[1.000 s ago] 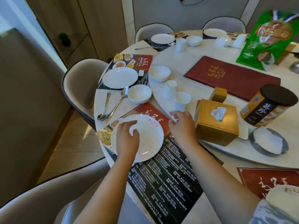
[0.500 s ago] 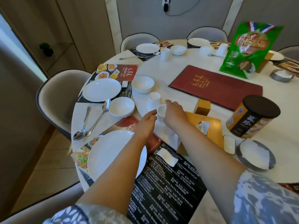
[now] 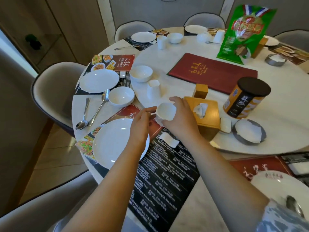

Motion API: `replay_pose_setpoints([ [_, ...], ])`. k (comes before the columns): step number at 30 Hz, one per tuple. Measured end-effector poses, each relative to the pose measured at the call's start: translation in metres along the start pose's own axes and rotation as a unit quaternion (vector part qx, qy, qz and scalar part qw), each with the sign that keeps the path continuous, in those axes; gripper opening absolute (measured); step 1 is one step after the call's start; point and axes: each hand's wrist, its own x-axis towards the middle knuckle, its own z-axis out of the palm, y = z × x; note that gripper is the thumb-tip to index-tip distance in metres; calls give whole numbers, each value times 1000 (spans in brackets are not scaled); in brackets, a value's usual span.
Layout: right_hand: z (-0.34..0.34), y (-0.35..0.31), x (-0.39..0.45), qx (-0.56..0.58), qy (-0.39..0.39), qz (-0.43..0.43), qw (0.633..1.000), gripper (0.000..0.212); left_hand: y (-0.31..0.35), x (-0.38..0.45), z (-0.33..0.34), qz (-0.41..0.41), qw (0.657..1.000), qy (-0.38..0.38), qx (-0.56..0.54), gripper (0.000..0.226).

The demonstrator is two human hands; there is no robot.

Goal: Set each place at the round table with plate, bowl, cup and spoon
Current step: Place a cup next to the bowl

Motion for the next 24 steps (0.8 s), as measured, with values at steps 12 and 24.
replay_pose_setpoints([
  [12, -15, 6, -102, 40, 35, 27, 998, 67, -24, -74, -15, -26, 997, -49, 52, 38],
  [24, -17, 57, -136, 18, 58, 126, 990, 67, -52, -95, 17, -112, 975, -158, 108, 36],
])
